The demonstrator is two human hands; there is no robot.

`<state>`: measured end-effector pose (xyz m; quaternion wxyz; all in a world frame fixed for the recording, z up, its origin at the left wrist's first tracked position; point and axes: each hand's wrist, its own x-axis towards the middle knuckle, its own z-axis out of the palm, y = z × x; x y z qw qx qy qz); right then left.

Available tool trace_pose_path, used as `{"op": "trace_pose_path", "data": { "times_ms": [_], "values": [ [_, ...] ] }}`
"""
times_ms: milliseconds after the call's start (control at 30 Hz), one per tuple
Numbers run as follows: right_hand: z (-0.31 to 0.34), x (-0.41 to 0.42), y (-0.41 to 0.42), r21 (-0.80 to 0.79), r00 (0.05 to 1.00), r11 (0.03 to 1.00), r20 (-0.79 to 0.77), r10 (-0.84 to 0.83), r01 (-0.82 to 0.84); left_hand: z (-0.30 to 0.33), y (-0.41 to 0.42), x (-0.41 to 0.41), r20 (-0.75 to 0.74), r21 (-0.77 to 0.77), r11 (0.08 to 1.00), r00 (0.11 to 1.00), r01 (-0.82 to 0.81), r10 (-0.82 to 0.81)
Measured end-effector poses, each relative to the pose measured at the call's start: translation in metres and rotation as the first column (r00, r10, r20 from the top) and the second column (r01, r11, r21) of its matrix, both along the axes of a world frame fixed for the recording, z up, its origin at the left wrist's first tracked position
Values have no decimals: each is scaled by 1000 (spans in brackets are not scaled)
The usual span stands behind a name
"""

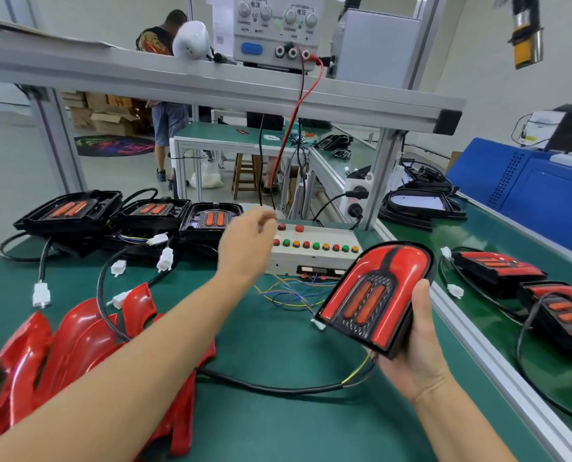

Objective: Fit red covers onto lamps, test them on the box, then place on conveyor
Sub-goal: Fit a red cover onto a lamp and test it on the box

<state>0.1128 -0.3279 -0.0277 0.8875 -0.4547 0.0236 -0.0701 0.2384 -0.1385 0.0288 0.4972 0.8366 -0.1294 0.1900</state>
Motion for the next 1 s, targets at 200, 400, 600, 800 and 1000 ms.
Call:
{"op": "trace_pose_path", "data": {
  "times_ms": [200, 400, 600, 800, 1000],
  "values": [
    [-8, -2, -9, -4, 996, 999, -74, -41, 41, 3, 123, 34, 49, 512, 732, 866, -449, 497],
    [-7, 1, -5, 16, 993, 999, -112, -46, 48, -45, 189, 42, -203, 651, 666, 762, -364, 615],
    [-6, 0, -9, 31, 992, 998, -119, -48, 52, -74, 196, 58, -331, 244, 850, 784, -466, 525],
    [-8, -7, -20, 28, 992, 997, -105, -68, 72, -76, 191, 64, -347, -214, 855, 855, -472, 385],
    [-9, -11, -31, 42, 991, 994, -92, -99, 103, -42, 166, 57, -270, -267, 895, 920, -357, 286]
  ]
}}
